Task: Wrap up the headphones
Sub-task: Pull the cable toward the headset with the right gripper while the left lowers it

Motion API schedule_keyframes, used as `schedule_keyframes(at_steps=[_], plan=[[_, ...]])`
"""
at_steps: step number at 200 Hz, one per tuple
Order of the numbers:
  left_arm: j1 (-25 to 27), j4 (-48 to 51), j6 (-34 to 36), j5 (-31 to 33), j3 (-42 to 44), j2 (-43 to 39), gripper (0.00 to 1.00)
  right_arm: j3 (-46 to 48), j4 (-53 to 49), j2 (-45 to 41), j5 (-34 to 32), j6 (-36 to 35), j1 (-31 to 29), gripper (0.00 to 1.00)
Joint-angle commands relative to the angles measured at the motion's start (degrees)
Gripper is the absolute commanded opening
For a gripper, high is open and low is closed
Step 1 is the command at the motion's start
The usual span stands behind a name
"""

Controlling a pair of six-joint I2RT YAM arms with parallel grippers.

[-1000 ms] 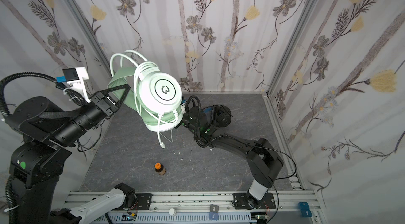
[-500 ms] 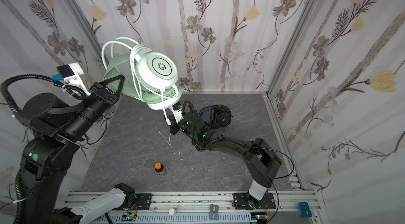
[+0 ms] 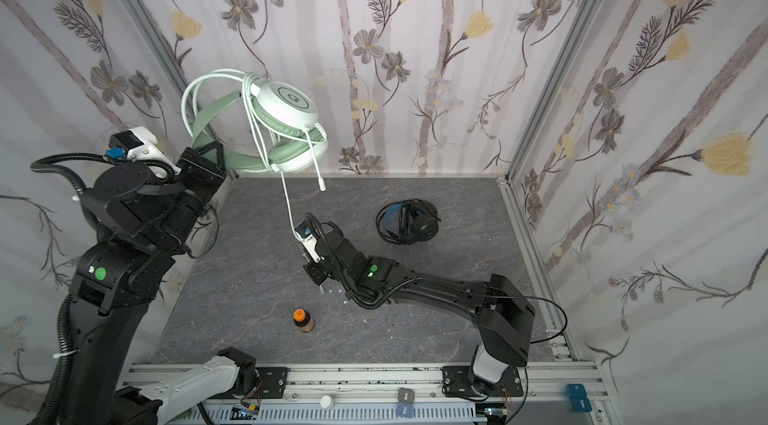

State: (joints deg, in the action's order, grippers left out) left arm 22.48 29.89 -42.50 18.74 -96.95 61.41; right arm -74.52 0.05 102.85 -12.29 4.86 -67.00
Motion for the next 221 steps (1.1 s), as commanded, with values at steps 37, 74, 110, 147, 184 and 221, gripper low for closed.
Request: schedule_keyframes(at_steps=[37,74,110,147,184,221], plan=[[-2.05,-4.63,12.32,9.21,0.14,4.49,0.00,-5.99,-12.32,-3.68,-6.82,-8.24,-8.48,0.00],[-1.91,-6.63,25.74,12.62,7.35,5.57,0.00,-13.66,-18.22,-6.23,-7.78,-11.35,-9.38,0.00],[-1.19,-7.47,34.04,11.99,16.55,3.07,0.00,-23.50,-27.44,-6.19,-10.73,-16.38,-8.53,0.00],[1.81,-4.66,37.38,10.56,19.25,-0.30,0.00,-28.56,-35.26,-5.71,-11.66,-18.14,-5.40,0.00],[4.60,1.17,37.92,8.67,19.33,-1.68,0.00,-31.01,-38.47,-5.21,-17.50,-23.24,-4.70,0.00],[5.09,6.23,38.55,-0.95,21.54,-4.85,0.00,-33.27,-40.10,-5.07,-24.87,-27.36,-3.37,0.00]])
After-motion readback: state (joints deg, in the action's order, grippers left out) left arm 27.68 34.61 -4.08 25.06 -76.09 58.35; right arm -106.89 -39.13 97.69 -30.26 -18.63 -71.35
